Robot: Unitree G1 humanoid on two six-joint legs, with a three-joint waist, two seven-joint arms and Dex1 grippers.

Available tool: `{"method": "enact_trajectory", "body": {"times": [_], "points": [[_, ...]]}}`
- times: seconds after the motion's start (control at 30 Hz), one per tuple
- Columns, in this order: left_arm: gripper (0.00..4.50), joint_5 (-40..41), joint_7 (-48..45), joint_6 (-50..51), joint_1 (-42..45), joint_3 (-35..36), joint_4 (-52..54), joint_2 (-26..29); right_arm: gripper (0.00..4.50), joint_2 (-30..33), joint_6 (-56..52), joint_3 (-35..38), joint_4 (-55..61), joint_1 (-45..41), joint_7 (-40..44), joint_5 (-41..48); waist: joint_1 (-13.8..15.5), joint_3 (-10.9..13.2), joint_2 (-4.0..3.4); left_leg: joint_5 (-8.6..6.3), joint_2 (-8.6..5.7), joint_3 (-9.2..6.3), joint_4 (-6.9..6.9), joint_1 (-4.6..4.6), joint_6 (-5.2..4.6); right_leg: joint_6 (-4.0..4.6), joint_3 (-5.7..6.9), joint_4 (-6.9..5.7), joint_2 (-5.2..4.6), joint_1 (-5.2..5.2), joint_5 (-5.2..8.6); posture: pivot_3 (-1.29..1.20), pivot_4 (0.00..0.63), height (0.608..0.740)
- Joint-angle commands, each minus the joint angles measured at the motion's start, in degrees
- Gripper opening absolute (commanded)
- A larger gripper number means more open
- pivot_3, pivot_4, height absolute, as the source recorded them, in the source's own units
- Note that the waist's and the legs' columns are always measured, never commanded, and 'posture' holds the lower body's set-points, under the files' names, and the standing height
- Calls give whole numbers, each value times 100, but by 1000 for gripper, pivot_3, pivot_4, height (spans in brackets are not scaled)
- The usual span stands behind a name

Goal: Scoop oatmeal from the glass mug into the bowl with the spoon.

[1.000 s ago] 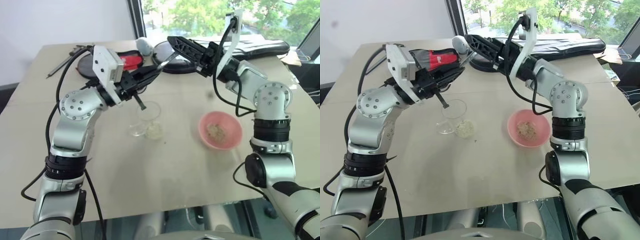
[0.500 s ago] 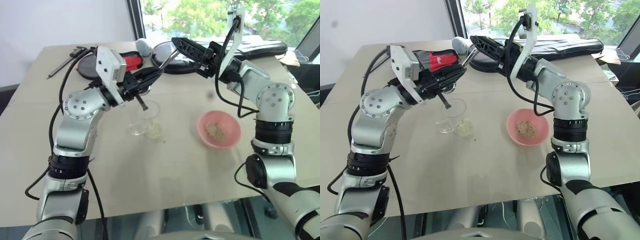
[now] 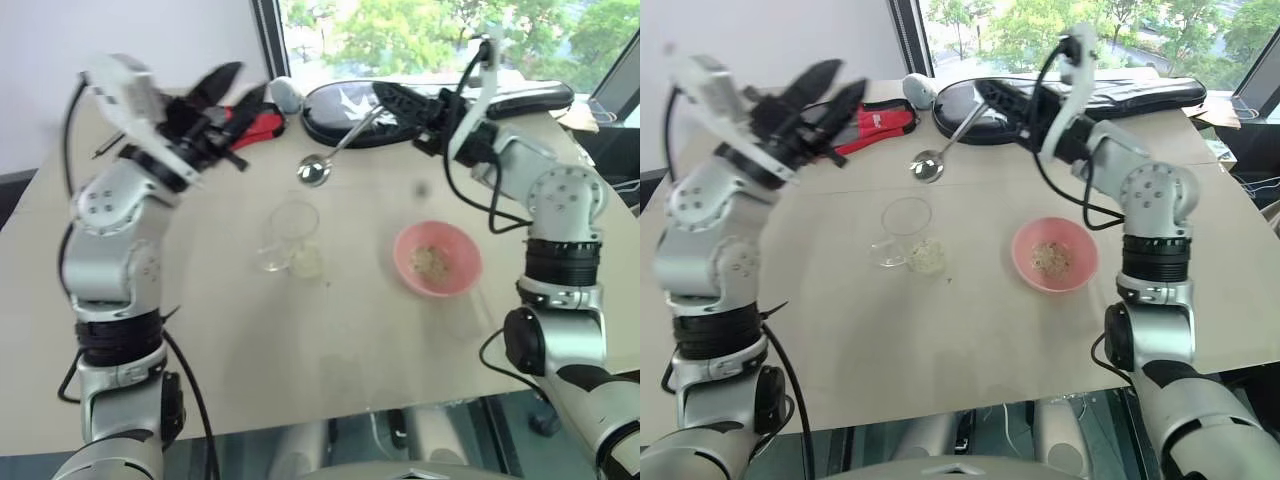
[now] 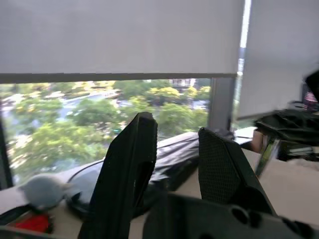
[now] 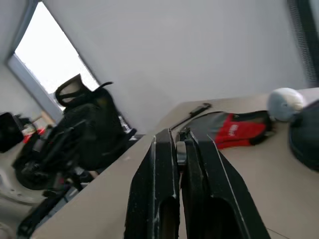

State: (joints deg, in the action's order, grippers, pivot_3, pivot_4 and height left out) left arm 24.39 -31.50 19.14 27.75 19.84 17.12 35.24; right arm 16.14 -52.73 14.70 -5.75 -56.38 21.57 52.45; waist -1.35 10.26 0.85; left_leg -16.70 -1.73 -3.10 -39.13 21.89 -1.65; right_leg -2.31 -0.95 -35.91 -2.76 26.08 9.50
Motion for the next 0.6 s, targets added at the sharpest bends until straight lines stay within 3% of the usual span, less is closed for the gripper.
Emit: {"method": "enact_trajectory", "body": {"times": [0.03, 0.3, 0.4, 0.6], "points": [[1762, 240, 71, 212, -951, 460, 873, 24, 0, 200, -127, 629, -11, -53, -373, 318, 4, 0, 1, 0, 1, 0, 1, 4, 0, 0, -1, 3, -1, 2, 0, 0, 150, 740], [1762, 787, 37, 395, -3233, 655, 1920, -485, 0, 258, -1059, 1423, 118, 235, -1619, 1114, 56, 0, 0, -14, 1, 3, 1, 7, -23, 1, 0, 8, -13, 0, -1, 0, 150, 740], [1762, 398, -201, 57, -3869, 273, 1906, -514, 0, 285, -1110, 1464, 175, 312, -1846, 1189, 51, -1, -2, -15, 3, 9, 1, -8, -26, 4, -3, 4, -6, -11, -1, 0, 150, 740], [1762, -585, -277, -856, -4317, -365, 1502, -576, 0, 315, -1051, 1429, 206, 282, -2025, 1272, 48, -1, -7, -14, 4, 14, -1, -26, -31, 6, 0, 8, 6, -38, 1, 0, 150, 740]]}}
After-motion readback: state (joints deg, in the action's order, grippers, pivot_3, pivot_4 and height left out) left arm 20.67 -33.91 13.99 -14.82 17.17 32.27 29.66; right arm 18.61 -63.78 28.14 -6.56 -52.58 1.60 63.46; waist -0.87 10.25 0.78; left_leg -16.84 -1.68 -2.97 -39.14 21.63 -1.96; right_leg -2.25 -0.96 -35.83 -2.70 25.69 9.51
